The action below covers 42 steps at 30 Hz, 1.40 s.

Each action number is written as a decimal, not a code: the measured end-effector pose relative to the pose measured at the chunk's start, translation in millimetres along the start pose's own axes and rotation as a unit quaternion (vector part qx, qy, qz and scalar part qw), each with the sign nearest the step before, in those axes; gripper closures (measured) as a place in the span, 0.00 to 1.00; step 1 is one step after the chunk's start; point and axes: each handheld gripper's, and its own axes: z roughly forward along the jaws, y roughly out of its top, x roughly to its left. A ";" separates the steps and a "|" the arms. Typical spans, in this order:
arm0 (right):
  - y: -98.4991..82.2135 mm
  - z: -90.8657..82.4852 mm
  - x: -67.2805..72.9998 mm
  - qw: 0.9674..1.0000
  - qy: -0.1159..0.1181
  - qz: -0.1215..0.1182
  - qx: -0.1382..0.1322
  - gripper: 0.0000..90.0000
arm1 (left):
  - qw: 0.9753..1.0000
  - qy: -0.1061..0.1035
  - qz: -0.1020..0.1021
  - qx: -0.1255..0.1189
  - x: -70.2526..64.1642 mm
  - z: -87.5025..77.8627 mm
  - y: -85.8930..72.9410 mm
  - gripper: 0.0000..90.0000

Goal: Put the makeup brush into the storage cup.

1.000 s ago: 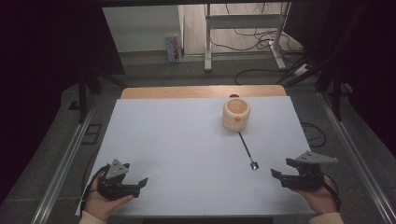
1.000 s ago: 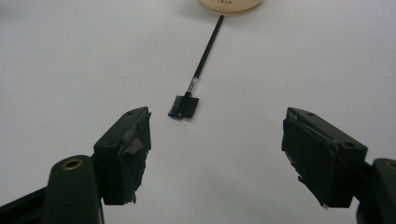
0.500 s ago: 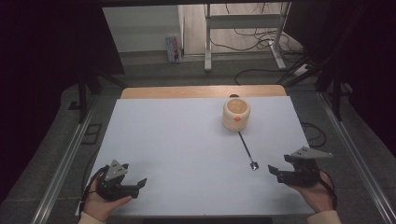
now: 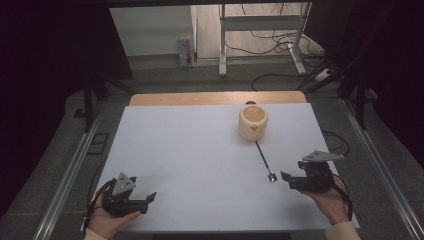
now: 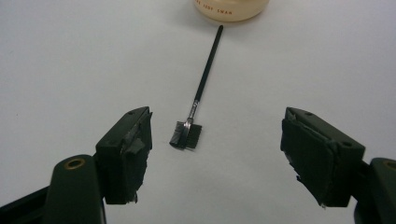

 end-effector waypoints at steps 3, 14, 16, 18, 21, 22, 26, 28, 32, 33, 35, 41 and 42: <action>2.0 1.2 0.5 1.000 -0.001 0.000 0.002 0.29 | 1.000 0.001 0.000 0.001 0.1 0.4 -0.1 0.16; 14.1 5.9 5.1 1.000 0.001 -0.003 0.003 0.29 | 1.000 0.002 0.000 0.005 0.5 1.1 -0.5 0.15; 16.3 6.9 6.0 1.000 0.001 -0.006 0.003 0.29 | 1.000 0.003 -0.001 0.005 0.6 1.0 -0.5 0.15; 19.3 7.1 8.5 1.000 0.001 -0.012 0.001 0.29 | 1.000 0.002 -0.001 0.004 0.8 0.6 -0.6 0.15; 24.3 7.6 12.0 1.000 0.001 -0.015 0.002 0.30 | 1.000 0.004 -0.001 0.005 1.3 0.6 -0.9 0.15; 25.9 8.4 12.9 1.000 0.001 -0.016 0.003 0.30 | 1.000 0.004 -0.001 0.005 1.3 0.5 -1.1 0.15; 30.4 12.0 17.5 1.000 0.000 -0.027 0.010 0.32 | 1.000 0.004 0.000 0.006 0.9 -0.1 -1.5 0.15; 31.0 12.8 17.7 1.000 0.001 -0.028 0.011 0.32 | 1.000 0.004 0.000 0.006 1.0 0.2 -1.6 0.15; 33.9 20.3 18.2 0.999 0.001 -0.028 0.027 0.32 | 1.000 0.005 0.003 0.009 1.0 0.9 -1.8 0.15; 34.4 21.9 18.1 0.999 0.002 -0.026 0.031 0.32 | 1.000 0.006 0.003 0.009 0.9 0.9 -1.8 0.15; 35.0 23.4 18.0 0.999 0.002 -0.025 0.034 0.32 | 1.000 0.006 0.003 0.009 0.7 0.9 -1.8 0.15; 37.8 32.3 17.4 0.999 -0.002 -0.019 0.046 0.31 | 1.000 0.008 0.005 0.012 0.7 1.4 -2.2 0.15; 38.1 33.4 17.3 0.999 -0.006 -0.016 0.046 0.31 | 1.000 0.008 0.006 0.013 0.6 1.6 -2.3 0.15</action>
